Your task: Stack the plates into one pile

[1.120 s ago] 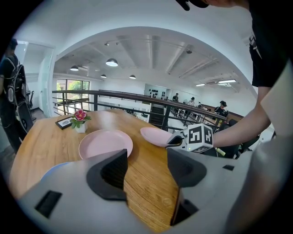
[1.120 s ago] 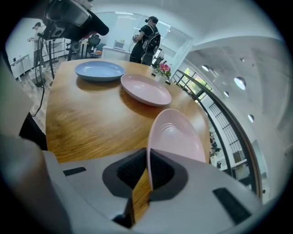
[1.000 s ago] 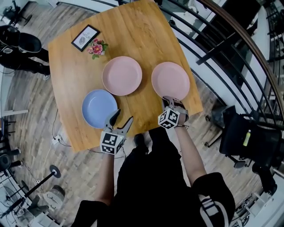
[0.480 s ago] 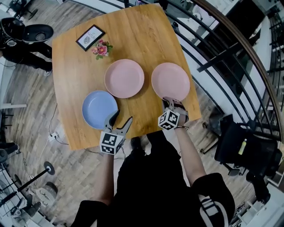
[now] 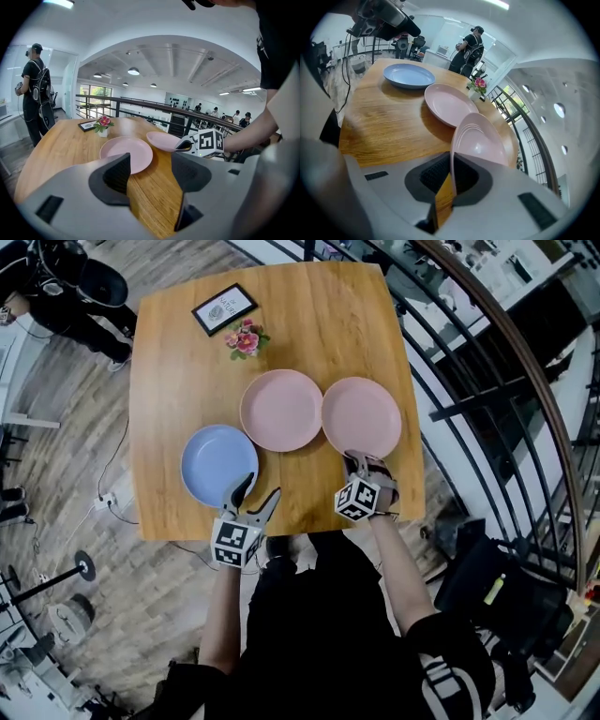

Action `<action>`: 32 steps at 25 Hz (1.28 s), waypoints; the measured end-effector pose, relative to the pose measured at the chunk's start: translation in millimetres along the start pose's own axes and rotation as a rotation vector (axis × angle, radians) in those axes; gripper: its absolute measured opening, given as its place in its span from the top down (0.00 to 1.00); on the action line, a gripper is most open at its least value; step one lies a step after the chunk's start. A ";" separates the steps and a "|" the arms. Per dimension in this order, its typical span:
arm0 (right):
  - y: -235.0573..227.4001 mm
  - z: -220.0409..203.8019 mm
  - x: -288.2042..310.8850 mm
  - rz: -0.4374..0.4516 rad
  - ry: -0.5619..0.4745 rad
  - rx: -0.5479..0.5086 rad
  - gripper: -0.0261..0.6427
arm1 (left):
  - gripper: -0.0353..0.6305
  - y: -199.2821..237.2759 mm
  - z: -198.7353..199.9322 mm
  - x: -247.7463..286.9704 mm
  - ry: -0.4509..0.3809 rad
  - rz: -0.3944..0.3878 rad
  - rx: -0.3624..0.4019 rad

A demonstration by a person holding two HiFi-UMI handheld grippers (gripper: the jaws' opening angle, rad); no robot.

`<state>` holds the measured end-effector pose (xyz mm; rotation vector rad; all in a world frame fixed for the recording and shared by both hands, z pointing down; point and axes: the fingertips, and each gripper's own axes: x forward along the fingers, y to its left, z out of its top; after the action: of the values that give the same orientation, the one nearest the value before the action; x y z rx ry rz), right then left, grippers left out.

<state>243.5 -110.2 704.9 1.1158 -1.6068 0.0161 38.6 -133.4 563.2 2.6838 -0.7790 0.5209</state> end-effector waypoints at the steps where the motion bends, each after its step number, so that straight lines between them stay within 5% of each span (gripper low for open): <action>1: -0.9 4.4 1.7 0.004 -0.009 -0.012 0.93 | 0.51 2.5 -0.5 -1.1 0.000 0.013 -0.008; 32: 41.6 103.5 41.9 0.143 -0.213 -0.451 0.93 | 0.51 31.0 -24.9 -62.8 -0.009 0.322 -0.149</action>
<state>141.3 -169.6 719.8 0.6691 -1.7635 -0.3645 -34.6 -120.7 564.7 2.4374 -1.2128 0.5010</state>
